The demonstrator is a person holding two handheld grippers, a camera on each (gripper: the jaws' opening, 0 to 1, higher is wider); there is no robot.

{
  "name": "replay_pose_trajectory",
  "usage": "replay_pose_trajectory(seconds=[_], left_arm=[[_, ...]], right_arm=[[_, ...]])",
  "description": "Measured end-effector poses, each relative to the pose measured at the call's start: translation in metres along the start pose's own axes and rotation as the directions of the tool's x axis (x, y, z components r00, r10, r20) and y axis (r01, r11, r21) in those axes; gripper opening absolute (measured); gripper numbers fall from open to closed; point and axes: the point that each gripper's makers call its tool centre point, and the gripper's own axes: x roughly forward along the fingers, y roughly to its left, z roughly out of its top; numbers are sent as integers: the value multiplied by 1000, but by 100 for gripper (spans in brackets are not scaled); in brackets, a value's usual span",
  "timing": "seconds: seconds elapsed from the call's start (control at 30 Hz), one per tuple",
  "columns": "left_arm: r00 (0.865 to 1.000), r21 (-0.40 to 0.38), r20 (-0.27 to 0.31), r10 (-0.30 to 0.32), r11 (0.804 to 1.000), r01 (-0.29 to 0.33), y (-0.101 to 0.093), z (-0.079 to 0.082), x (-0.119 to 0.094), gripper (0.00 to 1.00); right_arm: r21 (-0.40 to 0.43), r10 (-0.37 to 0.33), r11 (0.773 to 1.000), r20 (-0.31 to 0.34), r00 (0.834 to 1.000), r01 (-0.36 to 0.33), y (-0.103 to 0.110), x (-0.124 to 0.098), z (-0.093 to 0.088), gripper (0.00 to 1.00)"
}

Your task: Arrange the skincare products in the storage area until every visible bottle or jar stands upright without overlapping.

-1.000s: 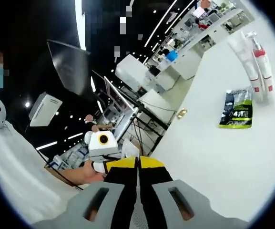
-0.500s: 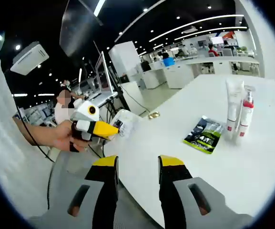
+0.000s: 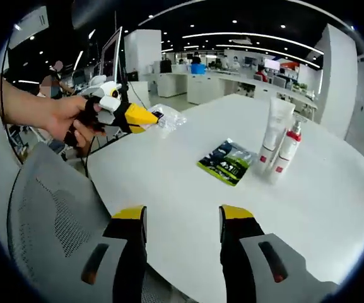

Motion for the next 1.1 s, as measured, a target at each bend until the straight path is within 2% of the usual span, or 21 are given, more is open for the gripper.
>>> replay_pose_trajectory(seconds=[0.07, 0.13, 0.17, 0.2, 0.27, 0.43, 0.57, 0.67, 0.73, 0.83, 0.9, 1.1], left_arm=[[1000, -46, 27, 5, 999, -4, 6, 13, 2, 1], [999, -52, 34, 18, 999, -16, 13, 22, 4, 1], [999, -57, 37, 19, 998, -17, 15, 26, 5, 1], [999, -62, 36, 19, 998, -17, 18, 29, 6, 1], [999, -69, 36, 34, 997, -32, 25, 38, 10, 1], [997, -57, 17, 81, 995, -80, 43, 53, 25, 1], [993, -33, -28, 111, 993, -112, 53, 59, 35, 1], [993, -34, -34, 117, 992, -118, 61, 67, 44, 1], [990, -47, -26, 137, 989, -138, 73, 76, 49, 1], [987, -51, -24, 157, 986, -158, 82, 85, 57, 1], [985, -54, -37, 169, 984, -170, 87, 89, 65, 1], [970, -30, -92, 227, 973, -231, 104, 95, 79, 1]], right_arm=[[-44, -30, 999, -8, 1000, 30, -5, -4, -2, 40], [-82, -38, 996, -50, 998, 34, -8, -8, -13, 40], [-115, -64, 992, -69, 996, 56, -12, -11, -18, 40], [-185, -123, 977, -96, 988, 104, -22, -15, -24, 38], [-273, -169, 951, -72, 983, 143, -29, -20, -23, 34], [-247, -175, 957, -61, 983, 155, -31, -19, -26, 36], [-250, -169, 955, -15, 986, 160, -30, -18, -18, 37], [-267, -161, 953, -44, 986, 144, -28, -16, -23, 38], [-270, -149, 953, -25, 989, 137, -25, -16, -20, 39], [-258, -143, 958, -41, 989, 128, -25, -15, -23, 39], [-214, -140, 968, -31, 990, 130, -27, -16, -22, 38], [-212, -158, 966, -38, 987, 146, -30, -16, -24, 38]])
